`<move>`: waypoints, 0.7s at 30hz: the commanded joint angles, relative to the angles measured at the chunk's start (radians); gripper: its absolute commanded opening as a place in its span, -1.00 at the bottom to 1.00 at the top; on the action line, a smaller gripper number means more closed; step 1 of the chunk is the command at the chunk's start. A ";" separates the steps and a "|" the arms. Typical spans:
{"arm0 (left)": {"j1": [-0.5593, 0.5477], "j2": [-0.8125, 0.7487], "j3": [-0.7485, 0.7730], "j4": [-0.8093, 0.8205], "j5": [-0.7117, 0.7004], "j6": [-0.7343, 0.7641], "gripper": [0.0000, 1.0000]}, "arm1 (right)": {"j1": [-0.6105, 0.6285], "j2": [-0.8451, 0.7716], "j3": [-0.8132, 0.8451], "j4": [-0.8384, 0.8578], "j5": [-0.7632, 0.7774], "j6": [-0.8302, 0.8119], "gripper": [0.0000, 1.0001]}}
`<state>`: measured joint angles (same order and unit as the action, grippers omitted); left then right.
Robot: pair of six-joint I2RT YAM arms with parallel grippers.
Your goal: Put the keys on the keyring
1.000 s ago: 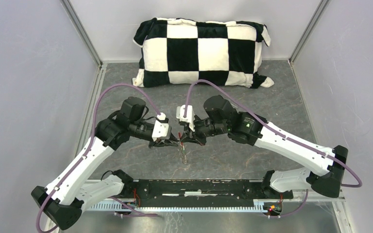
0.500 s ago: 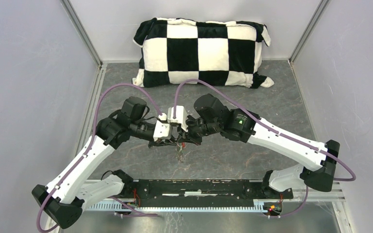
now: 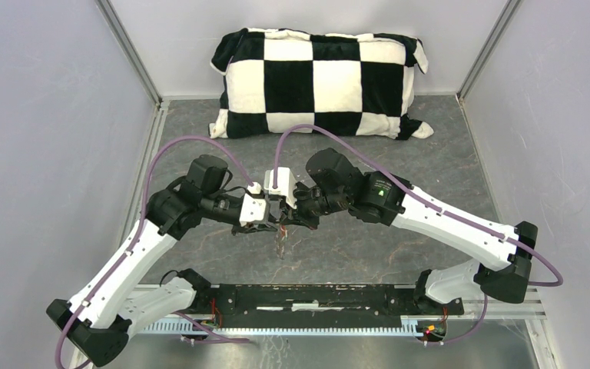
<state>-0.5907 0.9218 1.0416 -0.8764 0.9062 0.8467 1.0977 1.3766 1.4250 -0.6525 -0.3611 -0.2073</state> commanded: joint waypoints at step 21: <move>-0.001 -0.059 0.045 0.027 -0.089 0.003 0.03 | 0.010 -0.013 0.009 0.042 0.019 -0.003 -0.99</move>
<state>-0.5911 0.9005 1.0649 -0.8879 0.8330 0.8570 1.1042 1.3766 1.4322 -0.6399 -0.3565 -0.2073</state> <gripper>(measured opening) 0.512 0.011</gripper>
